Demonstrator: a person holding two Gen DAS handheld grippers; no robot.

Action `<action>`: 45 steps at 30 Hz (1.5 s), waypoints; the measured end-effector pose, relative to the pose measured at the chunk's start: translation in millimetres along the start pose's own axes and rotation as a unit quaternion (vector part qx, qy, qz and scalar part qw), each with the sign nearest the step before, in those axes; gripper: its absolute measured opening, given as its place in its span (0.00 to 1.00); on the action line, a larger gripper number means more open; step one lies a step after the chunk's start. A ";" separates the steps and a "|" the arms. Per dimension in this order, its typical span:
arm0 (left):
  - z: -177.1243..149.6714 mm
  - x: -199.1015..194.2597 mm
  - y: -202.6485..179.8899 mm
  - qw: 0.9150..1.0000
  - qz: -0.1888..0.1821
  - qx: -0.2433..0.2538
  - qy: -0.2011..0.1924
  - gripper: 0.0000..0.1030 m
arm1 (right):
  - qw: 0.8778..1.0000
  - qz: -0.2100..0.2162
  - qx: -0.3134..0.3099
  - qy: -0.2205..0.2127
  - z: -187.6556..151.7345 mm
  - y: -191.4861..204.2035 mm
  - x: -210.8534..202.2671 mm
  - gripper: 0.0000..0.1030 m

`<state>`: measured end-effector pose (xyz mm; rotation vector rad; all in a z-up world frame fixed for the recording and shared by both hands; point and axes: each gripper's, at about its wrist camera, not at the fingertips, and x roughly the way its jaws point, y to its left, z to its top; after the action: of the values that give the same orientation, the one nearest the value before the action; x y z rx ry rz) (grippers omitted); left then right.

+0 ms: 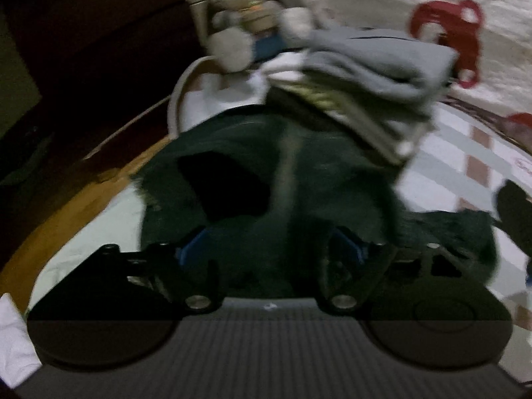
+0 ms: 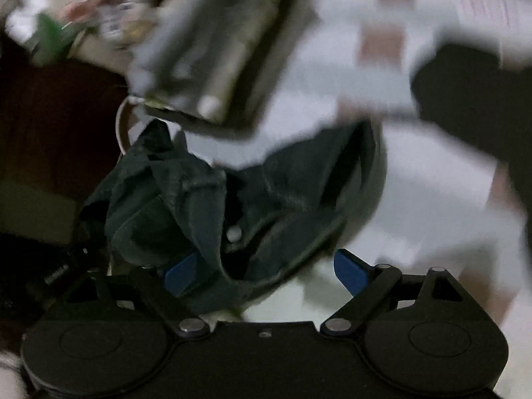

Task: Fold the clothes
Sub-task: 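Grasp the dark denim garment with both grippers and lift it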

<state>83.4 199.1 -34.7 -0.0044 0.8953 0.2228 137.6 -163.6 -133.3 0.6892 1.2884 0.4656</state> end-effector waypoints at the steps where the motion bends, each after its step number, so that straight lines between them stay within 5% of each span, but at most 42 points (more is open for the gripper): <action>1: -0.8 6.0 8.9 1.000 0.007 -0.009 0.004 0.72 | 0.999 0.013 0.030 0.013 -1.9 -10.2 9.6 0.89; 8: -16.2 48.6 54.7 0.987 -0.095 -0.101 0.081 0.72 | 0.997 -0.001 0.075 -0.011 -8.9 -37.3 32.0 0.89; 14: -9.7 40.3 42.1 0.978 -0.175 -0.105 0.046 0.77 | 0.996 -0.015 0.062 -0.065 -4.0 -42.1 33.3 0.89; 18: 2.0 46.2 29.6 0.977 -0.186 -0.097 0.040 0.82 | 0.993 0.008 0.087 -0.074 8.6 -50.8 41.7 0.89; 21: 8.1 47.0 40.6 0.970 -0.194 -0.142 0.034 0.81 | 0.991 0.027 0.111 -0.065 12.1 -57.6 47.1 0.89; 25: 18.9 23.1 57.0 0.989 -0.091 -0.105 -0.048 0.82 | 0.990 0.029 0.129 -0.052 15.3 -57.2 60.0 0.89; 27: 20.0 26.3 60.7 0.994 -0.055 -0.077 -0.053 0.90 | 0.990 0.023 0.129 -0.055 15.3 -57.5 64.1 0.89; 31: 12.0 45.9 56.4 0.999 0.013 -0.021 -0.042 0.90 | 0.992 0.007 0.101 -0.073 16.8 -47.6 70.7 0.92; 35: 6.3 72.4 53.5 0.998 0.031 0.017 -0.050 0.90 | 0.995 -0.043 0.016 -0.090 17.2 -17.8 81.8 0.92; 36: 7.2 79.7 51.9 0.998 0.029 0.025 -0.051 0.90 | 0.994 -0.046 0.000 -0.096 16.9 -12.3 84.8 0.89; 37: 8.7 85.4 50.3 0.998 0.026 0.034 -0.054 0.90 | 0.994 -0.045 -0.015 -0.102 16.6 -8.4 87.5 0.69; 39: 13.6 96.8 50.0 0.997 0.038 0.042 -0.056 0.67 | 0.991 -0.049 -0.055 -0.116 15.4 -1.7 89.2 0.35; 40: 16.8 102.9 50.1 0.997 0.049 0.044 -0.051 0.22 | 0.987 -0.052 -0.081 -0.128 13.0 2.6 87.1 0.28; 41: 19.9 108.9 49.6 0.997 0.064 0.046 -0.026 0.09 | 0.982 -0.055 -0.112 -0.145 8.9 8.2 82.4 0.26; 45: 21.4 99.6 54.4 0.996 0.066 0.027 -0.044 0.07 | 0.954 -0.079 -0.196 -0.214 -11.5 27.8 51.3 0.18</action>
<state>149.5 273.3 -93.6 0.1136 0.8138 0.3192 140.1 -107.1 -151.8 0.3234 0.8008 0.3979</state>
